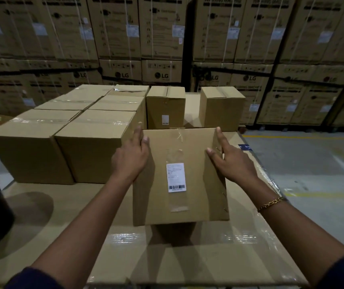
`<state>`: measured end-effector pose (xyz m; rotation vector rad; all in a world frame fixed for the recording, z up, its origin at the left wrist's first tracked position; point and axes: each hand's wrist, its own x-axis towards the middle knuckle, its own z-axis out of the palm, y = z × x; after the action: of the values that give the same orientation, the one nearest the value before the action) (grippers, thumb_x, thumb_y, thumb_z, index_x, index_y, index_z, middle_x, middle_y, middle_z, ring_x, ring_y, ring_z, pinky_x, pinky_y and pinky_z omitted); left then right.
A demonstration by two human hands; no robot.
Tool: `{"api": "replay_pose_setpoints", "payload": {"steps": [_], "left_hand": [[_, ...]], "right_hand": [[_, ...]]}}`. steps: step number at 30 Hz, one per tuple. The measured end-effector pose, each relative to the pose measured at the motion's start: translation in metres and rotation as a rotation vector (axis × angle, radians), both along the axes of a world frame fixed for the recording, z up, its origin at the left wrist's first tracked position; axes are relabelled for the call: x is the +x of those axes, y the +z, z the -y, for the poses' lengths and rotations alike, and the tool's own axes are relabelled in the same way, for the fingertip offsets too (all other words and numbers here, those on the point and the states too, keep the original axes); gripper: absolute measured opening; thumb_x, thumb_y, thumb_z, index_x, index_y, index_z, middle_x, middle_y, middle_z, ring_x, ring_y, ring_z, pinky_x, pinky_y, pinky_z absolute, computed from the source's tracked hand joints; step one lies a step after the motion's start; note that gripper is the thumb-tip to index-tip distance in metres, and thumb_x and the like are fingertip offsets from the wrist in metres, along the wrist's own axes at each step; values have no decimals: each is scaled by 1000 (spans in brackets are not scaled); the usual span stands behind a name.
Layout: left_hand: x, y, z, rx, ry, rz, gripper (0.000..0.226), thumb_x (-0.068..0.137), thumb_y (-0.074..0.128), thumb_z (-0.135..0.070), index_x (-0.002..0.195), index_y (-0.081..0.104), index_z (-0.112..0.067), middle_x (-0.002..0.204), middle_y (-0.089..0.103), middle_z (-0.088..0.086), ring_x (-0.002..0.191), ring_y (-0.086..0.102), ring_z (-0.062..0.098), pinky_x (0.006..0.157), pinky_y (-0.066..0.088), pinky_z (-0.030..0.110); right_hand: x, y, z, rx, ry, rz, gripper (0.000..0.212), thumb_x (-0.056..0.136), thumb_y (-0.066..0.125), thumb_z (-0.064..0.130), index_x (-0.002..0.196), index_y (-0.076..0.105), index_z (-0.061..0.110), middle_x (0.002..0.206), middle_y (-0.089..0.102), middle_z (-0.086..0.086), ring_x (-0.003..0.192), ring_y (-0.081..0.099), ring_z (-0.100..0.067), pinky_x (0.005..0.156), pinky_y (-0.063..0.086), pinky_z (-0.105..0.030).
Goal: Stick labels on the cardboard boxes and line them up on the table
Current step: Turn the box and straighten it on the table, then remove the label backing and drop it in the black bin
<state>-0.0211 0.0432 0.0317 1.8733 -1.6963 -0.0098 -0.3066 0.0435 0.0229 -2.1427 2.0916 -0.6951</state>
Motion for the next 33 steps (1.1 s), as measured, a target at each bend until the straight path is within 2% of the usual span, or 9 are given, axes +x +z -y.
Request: {"api": "replay_pose_setpoints", "payload": {"steps": [3, 5, 7, 10, 12, 16, 18, 26, 33], "left_hand": [[-7, -9, 12, -22, -11, -141, 56, 108, 20, -50, 159, 0, -45, 155, 42, 11, 126, 54, 38, 97, 43, 50], [-9, -13, 20, -51, -5, -182, 56, 107, 20, -52, 159, -1, -46, 160, 34, 9, 131, 50, 36, 98, 43, 51], [-7, -17, 30, -54, -16, -197, 60, 105, 23, -56, 159, -1, -46, 167, 17, 5, 143, 37, 35, 105, 39, 57], [-6, -19, 39, -64, -102, -122, 72, 100, 36, -62, 161, 5, -39, 168, -16, -5, 155, 5, 29, 111, 32, 61], [-5, -19, 43, -86, -173, -30, 81, 95, 40, -69, 162, 9, -35, 166, -24, -10, 155, -6, 26, 111, 31, 62], [0, -20, 53, 12, -233, 54, 111, 77, 38, -92, 161, -4, -34, 166, -24, -9, 154, -19, 23, 113, 20, 67], [1, -19, 61, 39, -256, 67, 120, 72, 42, -95, 162, -5, -31, 167, -22, -6, 153, -21, 24, 117, 15, 64], [6, -18, 84, 69, -298, 47, 125, 67, 47, -95, 162, -2, -29, 168, -18, -8, 154, -17, 23, 116, 20, 63], [7, -20, 98, 62, -315, 41, 132, 62, 47, -99, 162, 1, -27, 169, -14, -5, 154, -17, 25, 119, 17, 57]], "right_hand": [[8, -3, 7, -39, -34, -53, 69, 102, 28, 65, 160, -3, 44, 150, 47, -5, 131, 48, -30, 90, 52, -45], [15, -3, 11, -106, -78, -133, 67, 103, 31, 60, 161, 11, 35, 159, 34, -6, 142, 32, -30, 103, 43, -48], [24, -1, 14, -202, -56, -198, 59, 101, 41, 54, 154, 32, 29, 163, 26, -5, 145, 24, -31, 111, 33, -49], [45, 0, 19, -291, 150, -170, 45, 97, 54, 43, 138, 53, 27, 157, 37, -2, 140, 30, -28, 109, 34, -50], [62, 1, 23, -295, 249, -113, 40, 95, 53, 40, 132, 60, 25, 148, 48, -1, 133, 37, -25, 104, 38, -47], [85, 2, 37, -314, 227, -96, 32, 95, 56, 33, 125, 66, 23, 133, 55, 2, 121, 44, -21, 95, 40, -40], [91, 2, 44, -336, 177, -96, 29, 95, 56, 31, 121, 67, 23, 127, 57, 2, 116, 45, -20, 90, 39, -37], [105, 4, 62, -326, 71, -109, 16, 93, 59, 34, 104, 66, 25, 114, 57, 4, 106, 47, -20, 85, 42, -37], [112, 12, 77, -231, -18, -114, 18, 93, 57, 37, 105, 65, 26, 116, 56, 3, 111, 46, -22, 88, 39, -38]]}}
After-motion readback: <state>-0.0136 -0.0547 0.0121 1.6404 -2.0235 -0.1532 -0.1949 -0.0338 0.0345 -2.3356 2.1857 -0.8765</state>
